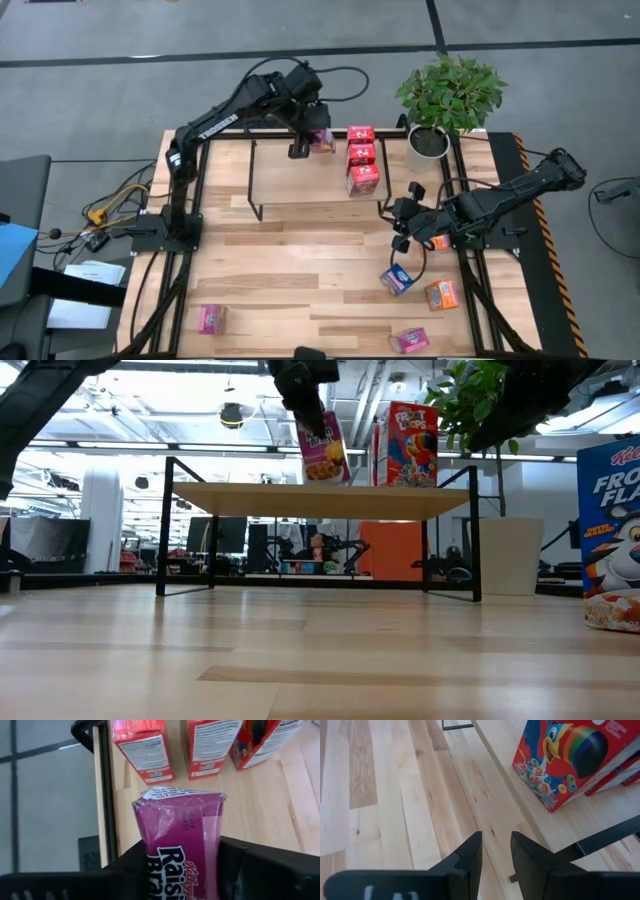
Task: Stack cereal on shelf
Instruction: Put the top purple cereal box on the shelf
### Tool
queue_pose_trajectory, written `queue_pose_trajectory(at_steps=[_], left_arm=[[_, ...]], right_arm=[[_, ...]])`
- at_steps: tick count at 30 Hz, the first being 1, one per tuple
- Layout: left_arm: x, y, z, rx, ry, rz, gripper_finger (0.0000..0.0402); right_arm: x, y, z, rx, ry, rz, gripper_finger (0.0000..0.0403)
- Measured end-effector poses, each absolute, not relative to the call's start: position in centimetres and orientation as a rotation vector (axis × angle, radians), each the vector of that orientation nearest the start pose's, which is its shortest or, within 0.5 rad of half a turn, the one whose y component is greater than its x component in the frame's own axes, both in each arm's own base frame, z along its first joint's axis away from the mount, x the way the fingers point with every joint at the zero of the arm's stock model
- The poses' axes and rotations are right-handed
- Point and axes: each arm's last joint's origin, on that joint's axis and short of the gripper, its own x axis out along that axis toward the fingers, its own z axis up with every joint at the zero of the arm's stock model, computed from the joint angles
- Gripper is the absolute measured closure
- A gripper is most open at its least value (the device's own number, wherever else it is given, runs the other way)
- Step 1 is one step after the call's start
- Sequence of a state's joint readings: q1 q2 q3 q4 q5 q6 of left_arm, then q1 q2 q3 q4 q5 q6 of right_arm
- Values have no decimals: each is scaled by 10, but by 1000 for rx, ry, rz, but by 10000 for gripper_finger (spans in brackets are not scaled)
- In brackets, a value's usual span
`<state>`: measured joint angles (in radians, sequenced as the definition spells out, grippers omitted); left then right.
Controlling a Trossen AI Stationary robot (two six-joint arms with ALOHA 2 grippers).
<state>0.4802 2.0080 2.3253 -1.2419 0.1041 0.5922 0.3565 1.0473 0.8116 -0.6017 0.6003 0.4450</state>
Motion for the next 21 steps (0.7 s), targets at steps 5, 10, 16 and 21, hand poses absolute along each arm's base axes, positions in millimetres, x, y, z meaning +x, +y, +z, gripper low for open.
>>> queue_pose_trajectory(at_steps=[5, 10, 16, 21], left_arm=[[357, 195, 390, 232, 986, 97, 234], [354, 197, 388, 197, 998, 74, 220], [360, 196, 383, 170, 981, 45, 219], [370, 199, 368, 138, 1015, 20, 219]], right_arm=[[195, 55, 265, 36, 672, -385, 275], [194, 55, 265, 34, 676, -385, 271], [194, 55, 265, 33, 676, -386, 270], [194, 55, 265, 31, 680, -386, 275]])
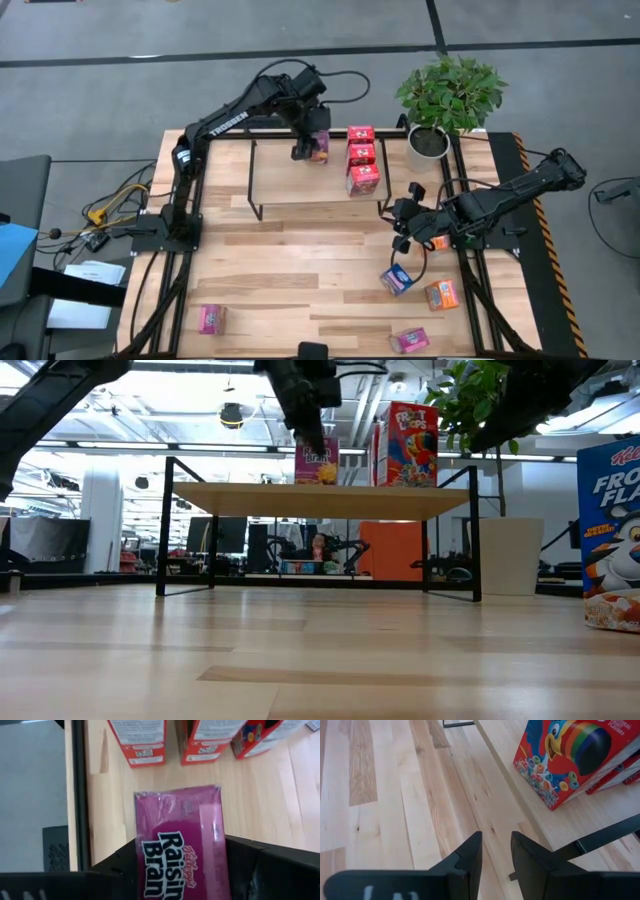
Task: Stack cereal on shelf
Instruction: Put the top purple cereal box on the shelf, then put the bottom purple cereal box on the shelf aligned with the other purple cereal box
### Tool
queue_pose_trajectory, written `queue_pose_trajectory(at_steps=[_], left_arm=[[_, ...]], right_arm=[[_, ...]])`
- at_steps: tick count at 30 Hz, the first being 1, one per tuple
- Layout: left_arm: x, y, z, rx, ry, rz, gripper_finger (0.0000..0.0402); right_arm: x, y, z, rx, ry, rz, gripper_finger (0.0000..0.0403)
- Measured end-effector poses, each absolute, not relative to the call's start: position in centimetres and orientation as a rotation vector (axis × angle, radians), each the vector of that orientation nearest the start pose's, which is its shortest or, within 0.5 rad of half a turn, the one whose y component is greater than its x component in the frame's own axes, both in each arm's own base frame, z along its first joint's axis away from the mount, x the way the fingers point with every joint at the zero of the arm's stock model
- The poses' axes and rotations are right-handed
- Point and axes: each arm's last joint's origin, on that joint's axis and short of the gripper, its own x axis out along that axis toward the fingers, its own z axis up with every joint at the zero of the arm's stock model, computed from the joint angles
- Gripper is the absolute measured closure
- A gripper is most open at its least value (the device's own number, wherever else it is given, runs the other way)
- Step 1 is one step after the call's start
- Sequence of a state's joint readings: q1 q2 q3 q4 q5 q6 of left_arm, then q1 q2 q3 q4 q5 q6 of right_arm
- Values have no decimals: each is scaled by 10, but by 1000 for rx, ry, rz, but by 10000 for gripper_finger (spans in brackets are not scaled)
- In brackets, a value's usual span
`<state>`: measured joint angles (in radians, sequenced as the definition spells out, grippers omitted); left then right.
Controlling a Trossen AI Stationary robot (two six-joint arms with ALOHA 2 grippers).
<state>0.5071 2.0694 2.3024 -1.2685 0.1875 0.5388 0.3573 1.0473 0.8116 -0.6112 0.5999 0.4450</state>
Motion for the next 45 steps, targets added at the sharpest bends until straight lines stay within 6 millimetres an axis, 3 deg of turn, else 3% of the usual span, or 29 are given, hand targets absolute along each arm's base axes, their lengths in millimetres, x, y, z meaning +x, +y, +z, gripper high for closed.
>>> queue_pose_trajectory(at_steps=[5, 11, 24, 31, 40, 45], left_arm=[[373, 200, 363, 151, 1028, 27, 219], [371, 199, 371, 164, 1003, 37, 209], [382, 193, 371, 212, 975, 78, 113], [387, 183, 372, 303, 1016, 150, 85], [382, 167, 400, 338, 926, 187, 83], [367, 151, 425, 340, 857, 198, 83]], right_arm=[[194, 55, 264, 30, 682, -386, 275], [193, 55, 264, 28, 687, -387, 270], [193, 55, 264, 30, 687, -388, 275], [195, 55, 263, 28, 690, -388, 268], [196, 56, 260, 15, 710, -392, 273], [196, 56, 260, 11, 718, -392, 261]])
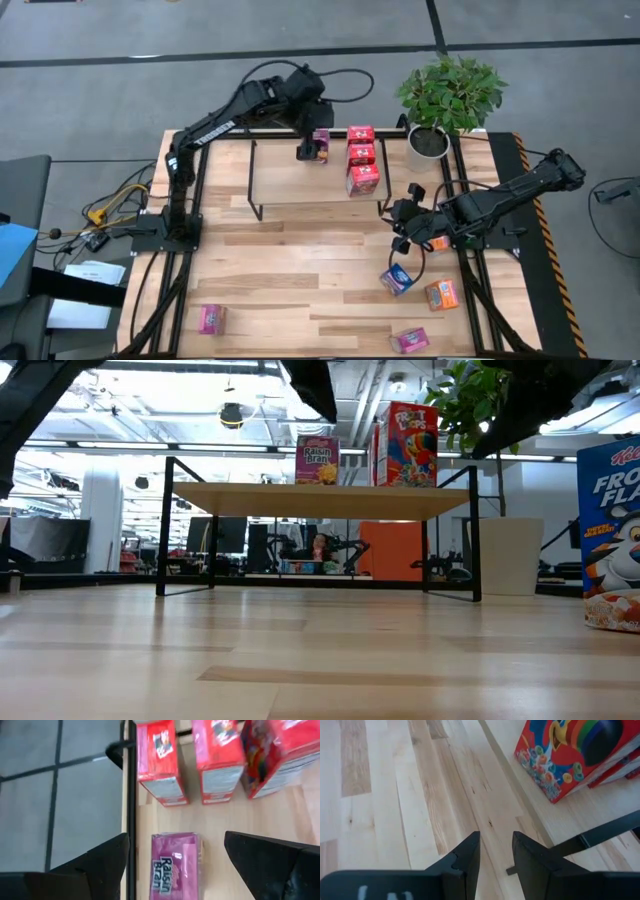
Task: Stack cereal on shelf
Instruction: Put the bottom purple cereal box on the shelf aligned with the other purple cereal box
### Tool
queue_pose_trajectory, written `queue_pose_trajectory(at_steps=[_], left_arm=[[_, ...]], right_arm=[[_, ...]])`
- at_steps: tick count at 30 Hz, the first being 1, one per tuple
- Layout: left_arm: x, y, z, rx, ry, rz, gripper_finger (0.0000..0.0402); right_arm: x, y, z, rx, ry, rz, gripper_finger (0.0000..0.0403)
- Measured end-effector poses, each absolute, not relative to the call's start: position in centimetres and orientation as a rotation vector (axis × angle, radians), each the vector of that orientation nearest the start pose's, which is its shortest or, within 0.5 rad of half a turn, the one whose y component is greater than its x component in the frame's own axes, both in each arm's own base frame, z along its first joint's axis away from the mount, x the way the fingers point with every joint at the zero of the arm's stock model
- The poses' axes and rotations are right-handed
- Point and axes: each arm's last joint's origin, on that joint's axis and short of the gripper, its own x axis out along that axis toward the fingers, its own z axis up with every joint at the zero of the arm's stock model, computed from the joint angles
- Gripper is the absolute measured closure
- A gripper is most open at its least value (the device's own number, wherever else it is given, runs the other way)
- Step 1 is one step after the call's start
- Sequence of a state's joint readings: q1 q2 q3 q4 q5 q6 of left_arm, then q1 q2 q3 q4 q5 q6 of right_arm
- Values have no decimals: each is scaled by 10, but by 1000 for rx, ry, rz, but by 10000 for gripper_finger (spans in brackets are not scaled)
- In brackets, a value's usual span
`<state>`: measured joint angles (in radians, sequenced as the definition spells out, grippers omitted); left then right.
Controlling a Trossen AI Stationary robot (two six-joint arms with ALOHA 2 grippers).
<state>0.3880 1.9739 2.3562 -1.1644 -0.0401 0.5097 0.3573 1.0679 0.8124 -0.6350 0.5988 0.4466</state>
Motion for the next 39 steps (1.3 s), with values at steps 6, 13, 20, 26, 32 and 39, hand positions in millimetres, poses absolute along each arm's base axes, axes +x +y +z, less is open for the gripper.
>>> queue_pose_trajectory(at_steps=[6, 13, 20, 26, 32, 39], left_arm=[[345, 106, 460, 371, 757, 137, 83], [314, 38, 487, 396, 714, 6, 83], [298, -18, 485, 394, 782, -124, 83], [292, -46, 481, 419, 833, -130, 83], [291, -56, 480, 399, 833, -99, 83], [291, -55, 481, 355, 830, -77, 83]], right_arm=[[198, 62, 274, 88, 724, -257, 244], [196, 95, 311, 139, 598, 4, 223], [189, 149, 297, 154, 656, 183, 183], [180, 191, 270, 296, 846, 232, 153], [172, 216, 263, 422, 1197, 189, 156], [138, 240, 254, 443, 1464, 58, 212]])
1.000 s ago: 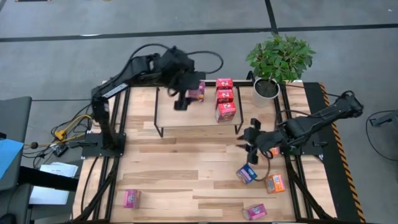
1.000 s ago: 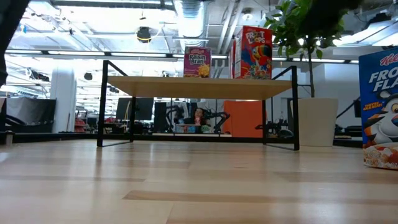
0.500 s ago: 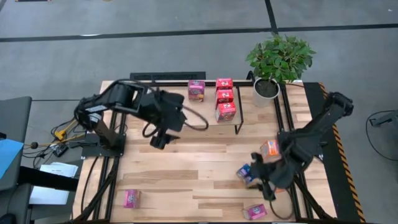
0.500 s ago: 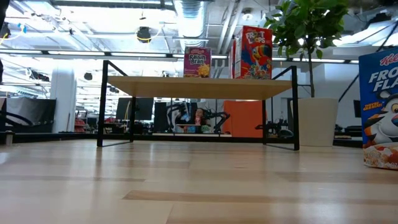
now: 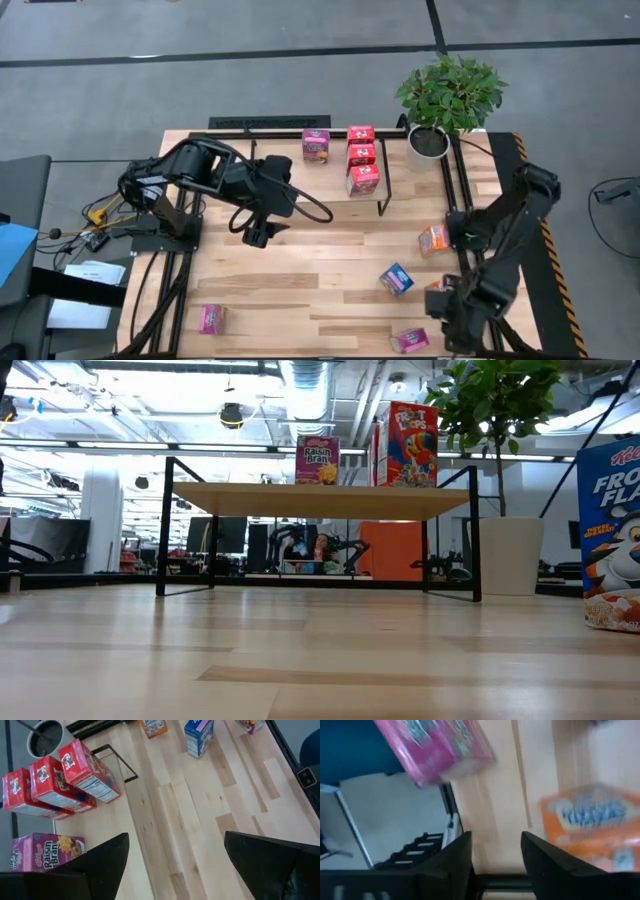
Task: Stack cereal on shelf
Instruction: Put the bottom purple cereal box on the shelf aligned with the other purple cereal box
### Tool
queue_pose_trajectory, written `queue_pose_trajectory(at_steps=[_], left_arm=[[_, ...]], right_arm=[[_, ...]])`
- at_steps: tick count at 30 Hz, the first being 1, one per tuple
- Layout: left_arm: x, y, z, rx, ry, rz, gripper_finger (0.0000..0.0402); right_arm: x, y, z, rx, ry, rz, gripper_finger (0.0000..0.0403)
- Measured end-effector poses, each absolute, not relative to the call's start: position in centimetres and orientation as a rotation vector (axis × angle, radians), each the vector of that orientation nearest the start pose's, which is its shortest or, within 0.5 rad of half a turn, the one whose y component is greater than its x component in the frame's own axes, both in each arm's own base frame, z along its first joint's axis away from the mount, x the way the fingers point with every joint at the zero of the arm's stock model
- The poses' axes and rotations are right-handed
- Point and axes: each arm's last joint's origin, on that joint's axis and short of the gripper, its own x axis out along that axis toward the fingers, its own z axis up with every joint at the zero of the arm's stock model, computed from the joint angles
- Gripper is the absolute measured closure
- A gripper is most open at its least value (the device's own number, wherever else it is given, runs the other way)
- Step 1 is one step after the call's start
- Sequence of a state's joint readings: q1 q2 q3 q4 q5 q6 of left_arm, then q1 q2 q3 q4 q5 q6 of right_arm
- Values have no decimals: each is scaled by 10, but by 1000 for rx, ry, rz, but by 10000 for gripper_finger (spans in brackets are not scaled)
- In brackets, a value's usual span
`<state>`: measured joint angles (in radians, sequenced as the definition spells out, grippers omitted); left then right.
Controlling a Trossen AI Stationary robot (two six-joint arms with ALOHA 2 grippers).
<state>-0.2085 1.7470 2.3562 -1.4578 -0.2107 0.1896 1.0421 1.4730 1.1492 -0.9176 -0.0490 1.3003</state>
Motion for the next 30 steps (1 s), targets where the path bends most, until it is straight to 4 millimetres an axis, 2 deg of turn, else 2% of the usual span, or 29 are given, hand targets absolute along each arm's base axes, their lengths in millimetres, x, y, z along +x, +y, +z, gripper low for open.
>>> queue_pose_trajectory(at_steps=[4, 9, 13, 17, 20, 23, 27, 30], left_arm=[[291, -56, 480, 335, 836, -75, 83], [291, -56, 480, 324, 840, -86, 83], [291, -56, 480, 320, 841, -85, 83], [291, -56, 480, 320, 841, -85, 83], [290, -56, 480, 315, 846, -82, 83], [289, -56, 479, 314, 859, -82, 83], [290, -56, 476, 315, 872, -82, 83], [290, -56, 472, 318, 908, -83, 83]], right_arm=[[134, 259, 240, 477, 1434, 15, 269], [150, 280, 213, 483, 1416, 45, 340], [170, 280, 194, 426, 1428, 27, 368], [198, 267, 188, 340, 1376, 91, 376], [222, 250, 186, 285, 1333, 120, 377], [245, 234, 192, 229, 1232, 157, 372], [268, 206, 191, 75, 1160, 119, 367], [284, 183, 192, 109, 1156, 90, 372]])
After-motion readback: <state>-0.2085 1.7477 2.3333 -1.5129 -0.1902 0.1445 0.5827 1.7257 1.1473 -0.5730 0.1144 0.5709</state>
